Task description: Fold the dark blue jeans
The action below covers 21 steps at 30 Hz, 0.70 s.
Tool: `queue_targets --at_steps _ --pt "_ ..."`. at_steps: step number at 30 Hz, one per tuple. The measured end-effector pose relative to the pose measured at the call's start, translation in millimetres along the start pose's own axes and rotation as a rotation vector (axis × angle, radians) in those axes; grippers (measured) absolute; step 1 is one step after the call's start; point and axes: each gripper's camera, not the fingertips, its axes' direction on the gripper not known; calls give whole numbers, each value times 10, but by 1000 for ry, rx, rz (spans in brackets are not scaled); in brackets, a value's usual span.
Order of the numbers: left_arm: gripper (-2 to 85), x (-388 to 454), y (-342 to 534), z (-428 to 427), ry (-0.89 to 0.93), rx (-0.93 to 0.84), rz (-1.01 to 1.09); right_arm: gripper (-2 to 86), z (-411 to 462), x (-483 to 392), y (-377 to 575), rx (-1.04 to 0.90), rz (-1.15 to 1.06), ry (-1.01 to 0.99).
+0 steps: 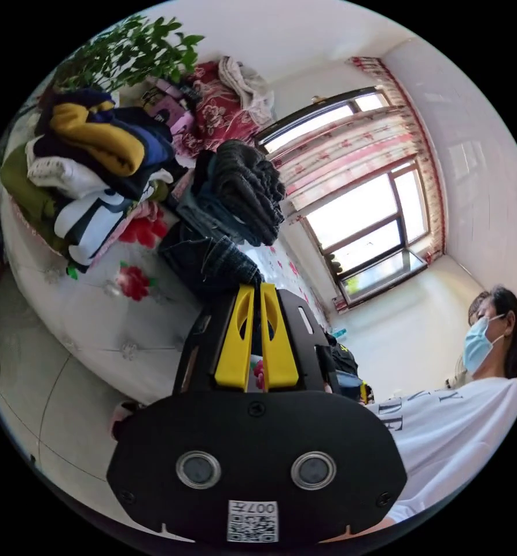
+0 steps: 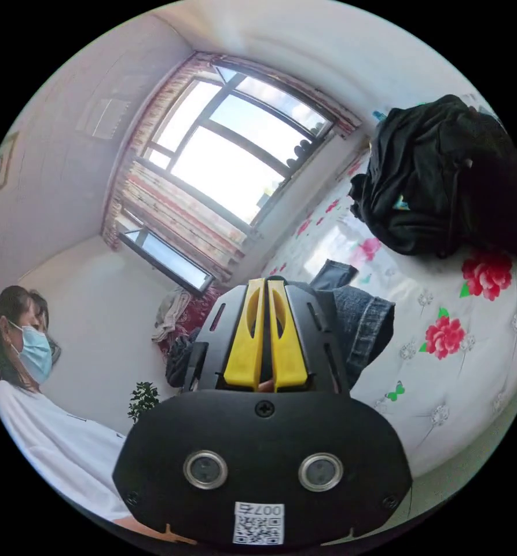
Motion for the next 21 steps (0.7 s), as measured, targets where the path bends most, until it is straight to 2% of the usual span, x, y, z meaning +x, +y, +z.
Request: queue_targets --at_steps 4,6,8,15,21 --pt "-9 -361 264 -163 -38 -13 -141 -3 2 426 419 -126 275 183" --pt "-9 -589 456 -208 -64 -8 -252 -3 -64 612 631 -94 378 145" --pt "-9 -629 502 -212 -32 -4 -275 -3 -161 694 777 -12 456 75" --pt "-9 -391 81 -4 33 -3 -171 -3 38 107 463 -36 216 250" --pt "-9 -547 -249 526 29 48 -213 -3 650 -206 217 -77 93 344"
